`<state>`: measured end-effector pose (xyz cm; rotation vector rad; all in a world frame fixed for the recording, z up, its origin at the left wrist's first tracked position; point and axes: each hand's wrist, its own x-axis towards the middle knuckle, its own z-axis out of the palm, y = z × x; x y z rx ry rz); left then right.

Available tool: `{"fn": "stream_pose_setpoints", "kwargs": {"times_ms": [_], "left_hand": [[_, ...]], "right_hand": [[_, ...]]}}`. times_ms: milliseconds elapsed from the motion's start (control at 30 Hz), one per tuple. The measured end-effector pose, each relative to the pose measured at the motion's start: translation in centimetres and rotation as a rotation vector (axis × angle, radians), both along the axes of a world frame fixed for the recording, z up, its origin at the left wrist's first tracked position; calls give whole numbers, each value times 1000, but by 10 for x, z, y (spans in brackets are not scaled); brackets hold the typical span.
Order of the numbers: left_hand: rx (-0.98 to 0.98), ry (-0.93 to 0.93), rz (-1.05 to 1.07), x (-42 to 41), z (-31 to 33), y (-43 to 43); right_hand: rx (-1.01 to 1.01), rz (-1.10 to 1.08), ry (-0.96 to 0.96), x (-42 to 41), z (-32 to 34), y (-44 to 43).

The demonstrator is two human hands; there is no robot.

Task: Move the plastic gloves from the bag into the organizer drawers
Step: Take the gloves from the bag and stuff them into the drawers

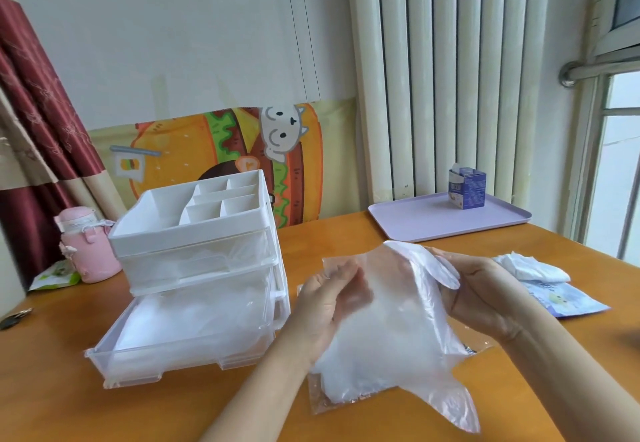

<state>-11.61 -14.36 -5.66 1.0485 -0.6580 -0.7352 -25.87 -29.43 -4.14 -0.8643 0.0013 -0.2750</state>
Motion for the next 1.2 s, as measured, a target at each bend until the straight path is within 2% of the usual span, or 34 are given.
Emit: {"fn": "stream_pose_setpoints", "kwargs": {"times_ms": [67,133,200,300,400,567,667,833,933,1067,1200], "left_hand": [[122,-370,183,-4,18,8],[172,-699,253,-9,37,19],[193,-892,230,-13,53,30],[286,-1033,127,-15,70,39],[366,-1090,101,-11,82,48],[342,-1078,156,3,105,70],[318,-1066,228,13,108,86],[319,-1003,393,30,96,104],[325,-999,441,39,87,111],[333,-983,422,50,80,117],[348,-960,468,68,77,127]], "right_hand": [[-139,-157,151,3,-2,-6],[-271,-227,224,4,-5,-9],[-499,-209,187,4,-7,-9],[-794,-142,67,6,-5,8],[-854,-68,43,13,-8,26],[-837,-172,36,16,-11,39],[-677,-156,32,17,-11,39],[-292,-198,50,24,-7,49],[-201,-226,131,30,-8,58],[-319,-73,156,35,-7,75],[-451,-57,175,46,-3,75]]}}
